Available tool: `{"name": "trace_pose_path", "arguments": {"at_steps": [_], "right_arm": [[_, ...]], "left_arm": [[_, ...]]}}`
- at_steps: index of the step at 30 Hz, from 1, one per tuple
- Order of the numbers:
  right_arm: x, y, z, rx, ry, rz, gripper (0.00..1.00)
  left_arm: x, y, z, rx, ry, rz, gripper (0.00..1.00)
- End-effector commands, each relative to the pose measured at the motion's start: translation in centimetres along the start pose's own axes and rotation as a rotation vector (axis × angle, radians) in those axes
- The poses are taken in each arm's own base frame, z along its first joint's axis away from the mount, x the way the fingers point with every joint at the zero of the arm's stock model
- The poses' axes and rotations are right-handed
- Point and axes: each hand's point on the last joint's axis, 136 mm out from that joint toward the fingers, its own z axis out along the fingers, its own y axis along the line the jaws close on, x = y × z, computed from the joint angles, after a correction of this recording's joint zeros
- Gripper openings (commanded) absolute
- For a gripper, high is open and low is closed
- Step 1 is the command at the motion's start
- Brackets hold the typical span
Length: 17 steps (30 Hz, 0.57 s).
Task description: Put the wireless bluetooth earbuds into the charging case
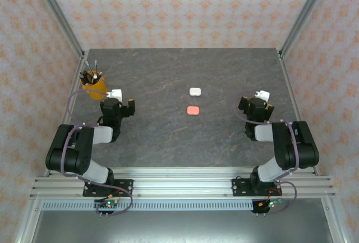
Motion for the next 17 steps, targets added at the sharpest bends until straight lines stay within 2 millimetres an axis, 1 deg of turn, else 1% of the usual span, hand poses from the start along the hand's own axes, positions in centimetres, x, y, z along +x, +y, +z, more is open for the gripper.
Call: {"name": "trace_pose_path", "arguments": {"at_steps": [1, 7, 11, 17], "right_arm": [[-1.56, 1.09, -0.23, -0.066, -0.050, 0.038, 1.00], [-1.59, 1.49, -0.24, -0.077, -0.048, 0.023, 0.99], [-1.32, 1.96, 0.20, -0.111, -0.016, 0.018, 1.00], [-1.51, 2.01, -0.13, -0.121, -0.033, 0.018, 0.99]], "left_arm": [[-2.30, -0.07, 0.22, 0.013, -0.066, -0.036, 1.00], [-2.26, -0.07, 0.24, 0.013, -0.064, -0.036, 1.00], [-2.21, -0.05, 0.32, 0.010, -0.060, -0.035, 1.00], [-2.19, 0.00, 0.33, 0.010, -0.059, -0.035, 1.00]]}}
